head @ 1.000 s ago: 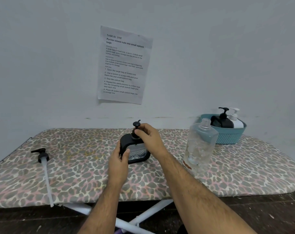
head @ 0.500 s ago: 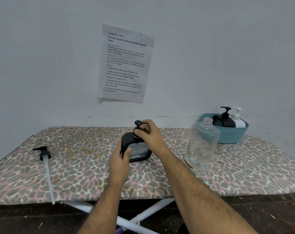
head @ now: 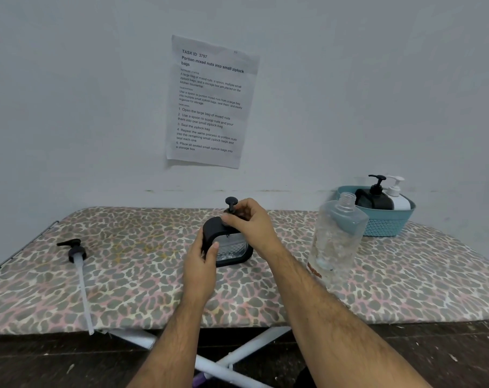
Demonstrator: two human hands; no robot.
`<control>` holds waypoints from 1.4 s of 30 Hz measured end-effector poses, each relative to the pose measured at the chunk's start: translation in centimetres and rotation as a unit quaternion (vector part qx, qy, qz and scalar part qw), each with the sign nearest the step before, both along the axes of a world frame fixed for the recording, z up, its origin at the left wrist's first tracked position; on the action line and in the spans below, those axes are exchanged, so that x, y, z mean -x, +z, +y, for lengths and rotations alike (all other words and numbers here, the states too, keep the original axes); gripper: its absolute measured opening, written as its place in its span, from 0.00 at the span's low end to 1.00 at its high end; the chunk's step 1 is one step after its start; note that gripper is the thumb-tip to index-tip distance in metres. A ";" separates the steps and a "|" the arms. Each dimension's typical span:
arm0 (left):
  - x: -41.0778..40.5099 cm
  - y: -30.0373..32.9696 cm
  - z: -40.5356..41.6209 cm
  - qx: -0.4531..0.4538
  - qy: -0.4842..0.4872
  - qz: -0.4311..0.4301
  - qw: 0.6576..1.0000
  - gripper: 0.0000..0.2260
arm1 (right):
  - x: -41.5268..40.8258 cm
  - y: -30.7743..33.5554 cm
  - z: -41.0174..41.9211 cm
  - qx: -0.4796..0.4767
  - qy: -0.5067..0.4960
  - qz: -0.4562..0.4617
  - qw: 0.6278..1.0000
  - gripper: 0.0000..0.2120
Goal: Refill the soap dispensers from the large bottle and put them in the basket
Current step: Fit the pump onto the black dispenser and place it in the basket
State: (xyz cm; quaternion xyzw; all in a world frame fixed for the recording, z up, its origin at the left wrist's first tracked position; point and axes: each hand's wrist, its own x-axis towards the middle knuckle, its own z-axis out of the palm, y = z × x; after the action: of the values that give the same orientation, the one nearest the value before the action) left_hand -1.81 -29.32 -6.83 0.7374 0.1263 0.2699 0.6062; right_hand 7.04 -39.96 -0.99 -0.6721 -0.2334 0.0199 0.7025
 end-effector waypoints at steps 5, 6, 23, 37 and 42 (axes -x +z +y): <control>0.0 0.1 -0.1 0.001 0.002 0.001 1.000 0.23 | -0.1 0.5 -0.3 0.028 0.007 0.005 1.000 0.11; 0.1 0.1 -0.1 0.002 0.002 0.000 1.000 0.22 | 0.0 0.5 -0.3 0.035 0.005 0.002 0.999 0.10; 0.2 0.3 -0.2 0.000 0.001 -0.003 1.000 0.22 | 0.1 0.2 -0.2 0.031 0.001 -0.012 0.999 0.05; 0.1 0.1 -0.1 0.001 0.006 0.004 1.000 0.23 | 0.0 -0.1 -0.1 0.019 0.000 -0.008 1.000 0.07; 0.1 0.2 -0.1 0.001 0.009 0.010 1.000 0.24 | 0.0 0.2 -0.1 0.014 0.002 0.011 1.000 0.12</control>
State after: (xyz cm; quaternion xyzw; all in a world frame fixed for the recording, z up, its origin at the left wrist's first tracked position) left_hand -1.88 -29.45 -6.60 0.7383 0.1388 0.2681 0.6031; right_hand 7.03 -40.07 -0.83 -0.6812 -0.2263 0.0320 0.6955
